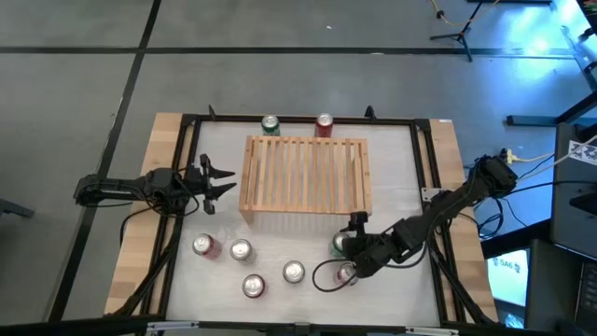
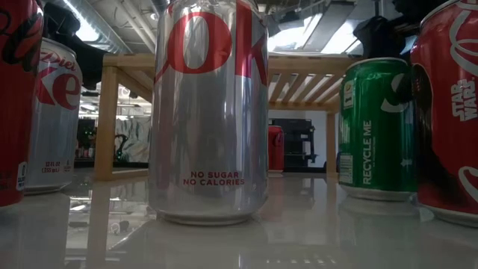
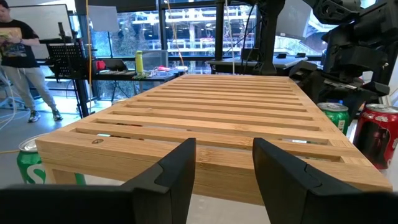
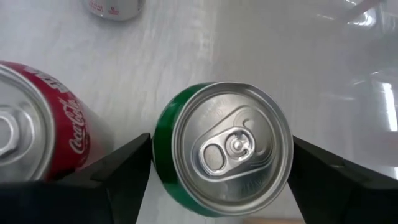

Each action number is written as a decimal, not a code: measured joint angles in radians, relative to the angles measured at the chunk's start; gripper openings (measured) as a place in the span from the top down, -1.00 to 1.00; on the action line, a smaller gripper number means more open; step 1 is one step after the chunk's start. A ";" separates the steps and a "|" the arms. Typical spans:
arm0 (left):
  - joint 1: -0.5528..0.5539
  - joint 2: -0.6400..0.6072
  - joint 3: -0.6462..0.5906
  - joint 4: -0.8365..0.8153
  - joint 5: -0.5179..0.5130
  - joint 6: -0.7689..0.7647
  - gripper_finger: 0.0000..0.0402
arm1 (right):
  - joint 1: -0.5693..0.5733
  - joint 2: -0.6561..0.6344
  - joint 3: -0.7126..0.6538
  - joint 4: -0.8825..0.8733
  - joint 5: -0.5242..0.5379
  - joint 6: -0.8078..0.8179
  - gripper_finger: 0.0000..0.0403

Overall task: Place canned beverage on shelf
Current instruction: Put the bottom green soda can on the shelf

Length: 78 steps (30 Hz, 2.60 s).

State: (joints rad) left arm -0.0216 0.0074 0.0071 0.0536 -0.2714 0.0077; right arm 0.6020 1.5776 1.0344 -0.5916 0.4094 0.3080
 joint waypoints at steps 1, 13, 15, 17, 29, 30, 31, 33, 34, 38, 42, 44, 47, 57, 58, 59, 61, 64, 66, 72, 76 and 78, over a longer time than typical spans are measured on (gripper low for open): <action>0.000 0.000 0.000 0.000 0.000 0.000 0.25 | 0.000 0.000 0.000 -0.001 -0.001 0.000 -0.52; 0.000 0.000 0.000 0.000 0.000 0.000 0.25 | 0.000 0.000 0.020 -0.029 -0.010 0.002 -0.48; 0.000 0.000 0.000 0.000 0.000 0.000 0.25 | -0.001 0.004 0.051 -0.076 -0.020 0.002 -0.47; 0.000 0.000 0.000 0.000 0.000 0.000 0.25 | 0.000 0.005 0.082 -0.142 -0.037 0.005 -0.47; 0.000 0.000 0.000 0.000 0.000 0.000 0.25 | 0.001 0.004 0.193 -0.288 -0.100 0.058 -0.46; 0.000 0.000 0.000 0.000 0.000 0.000 0.25 | 0.001 0.004 0.199 -0.293 -0.099 0.058 -0.46; 0.000 0.000 0.000 0.000 0.000 0.000 0.25 | 0.001 0.004 0.205 -0.302 -0.098 0.058 -0.46; 0.000 0.000 0.000 0.000 0.000 0.000 0.25 | 0.000 0.003 0.216 -0.323 -0.096 0.057 -0.46; 0.000 0.000 0.000 0.000 0.000 0.000 0.25 | 0.000 0.003 0.222 -0.330 -0.096 0.057 -0.46; 0.000 0.000 0.000 0.000 0.000 0.000 0.25 | 0.000 0.003 0.249 -0.352 -0.095 0.056 -0.46; 0.000 0.000 0.000 0.000 0.000 0.000 0.25 | 0.000 0.002 0.279 -0.370 -0.091 0.053 -0.46; 0.000 0.000 0.000 0.000 0.000 0.000 0.25 | 0.000 0.001 0.299 -0.388 -0.088 0.051 -0.46; 0.000 0.000 0.000 0.000 0.000 0.000 0.25 | 0.000 0.001 0.328 -0.425 -0.076 0.050 -0.46; 0.000 0.000 0.000 0.000 0.000 0.000 0.25 | 0.000 0.001 0.475 -0.491 -0.042 0.050 -0.47; 0.000 0.000 0.000 0.000 0.000 0.000 0.25 | 0.000 0.000 0.493 -0.497 -0.038 0.050 -0.47; 0.000 0.000 0.000 0.000 0.000 0.000 0.25 | 0.000 0.000 0.513 -0.507 -0.036 0.050 -0.47; 0.000 0.000 0.000 0.000 0.000 0.000 0.25 | 0.000 0.000 0.554 -0.528 -0.035 0.050 -0.47; 0.000 0.000 0.000 0.000 0.000 0.000 0.25 | -0.007 0.000 0.614 -0.567 -0.019 0.050 -0.47; 0.000 0.000 0.000 0.000 0.000 0.000 0.25 | -0.014 0.000 0.652 -0.599 -0.009 0.051 -0.47; 0.000 0.000 0.000 0.000 0.000 0.000 0.25 | -0.097 0.000 0.744 -0.671 0.002 0.052 -0.47; 0.000 0.000 0.000 0.000 0.000 0.000 0.25 | -0.189 0.000 0.782 -0.705 0.003 0.041 -0.47; 0.000 0.000 0.000 0.000 0.000 0.000 0.25 | -0.242 0.000 0.795 -0.730 0.003 0.024 -0.47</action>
State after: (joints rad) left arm -0.0219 0.0074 0.0074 0.0540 -0.2714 0.0074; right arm 0.3603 1.5772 1.8289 -1.3218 0.4129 0.3323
